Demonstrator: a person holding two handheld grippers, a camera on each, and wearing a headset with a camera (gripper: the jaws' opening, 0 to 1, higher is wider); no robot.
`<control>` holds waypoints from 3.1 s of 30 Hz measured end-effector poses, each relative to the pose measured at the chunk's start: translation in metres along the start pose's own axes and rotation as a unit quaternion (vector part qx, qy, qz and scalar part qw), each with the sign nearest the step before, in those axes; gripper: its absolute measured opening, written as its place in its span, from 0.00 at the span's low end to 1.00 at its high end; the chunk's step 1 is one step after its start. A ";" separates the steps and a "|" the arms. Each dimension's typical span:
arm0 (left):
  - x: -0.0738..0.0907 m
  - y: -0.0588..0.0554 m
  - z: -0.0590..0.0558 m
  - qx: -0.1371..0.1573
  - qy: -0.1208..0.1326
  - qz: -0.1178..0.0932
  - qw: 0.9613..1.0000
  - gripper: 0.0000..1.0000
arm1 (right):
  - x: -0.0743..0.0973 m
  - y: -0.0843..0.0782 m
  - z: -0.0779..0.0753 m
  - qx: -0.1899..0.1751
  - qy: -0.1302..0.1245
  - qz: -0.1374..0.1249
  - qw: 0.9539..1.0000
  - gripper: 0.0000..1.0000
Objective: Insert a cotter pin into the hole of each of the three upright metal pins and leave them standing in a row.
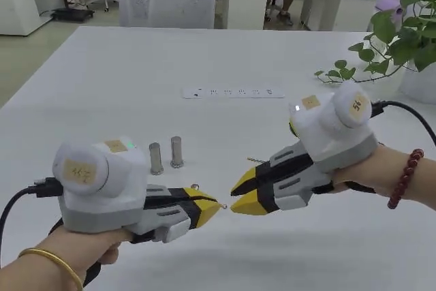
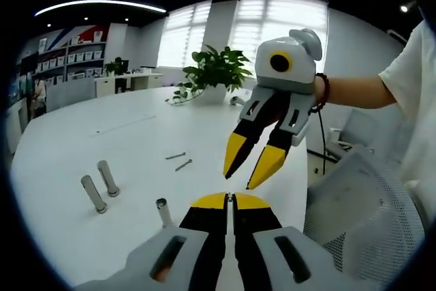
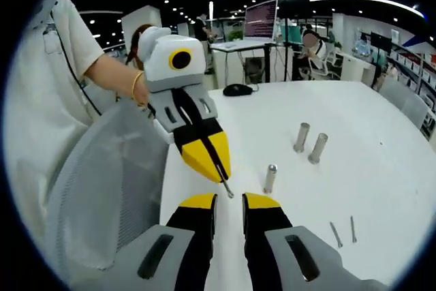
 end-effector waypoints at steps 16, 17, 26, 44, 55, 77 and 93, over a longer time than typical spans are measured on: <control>0.009 -0.003 -0.024 -0.056 -0.064 -0.006 0.996 0.00 | -0.006 -0.010 0.022 -0.006 0.070 0.017 0.997 0.16; 0.009 -0.003 -0.025 -0.060 -0.066 -0.006 0.996 0.00 | -0.007 -0.011 0.023 -0.008 0.073 0.017 0.997 0.15; 0.014 -0.002 -0.035 -0.081 -0.094 -0.016 0.992 0.00 | -0.010 -0.015 0.033 -0.015 0.109 0.020 0.994 0.14; 0.020 0.002 -0.046 -0.109 -0.123 -0.032 0.986 0.00 | -0.012 -0.014 0.043 -0.018 0.145 0.019 0.989 0.06; 0.020 0.001 -0.044 -0.120 -0.124 -0.030 0.985 0.00 | -0.014 -0.014 0.043 -0.009 0.149 0.025 0.988 0.04; 0.013 -0.002 -0.028 -0.109 -0.066 -0.028 0.991 0.09 | -0.009 -0.013 0.024 0.049 0.079 0.078 0.993 0.02; 0.012 -0.009 0.009 -0.076 0.028 -0.023 0.996 0.20 | -0.001 -0.011 -0.002 0.068 0.019 0.118 0.991 0.02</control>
Point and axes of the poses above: the centre of the closed fingertips' face, and the gripper's own axes: x roughly backward along the fingers, z roughly to its left, y roughly out of its top, the point moved 3 cm from there along x, roughly backward along the fingers, and after that the axes turned 15 degrees about y, right-handed, at the moved point
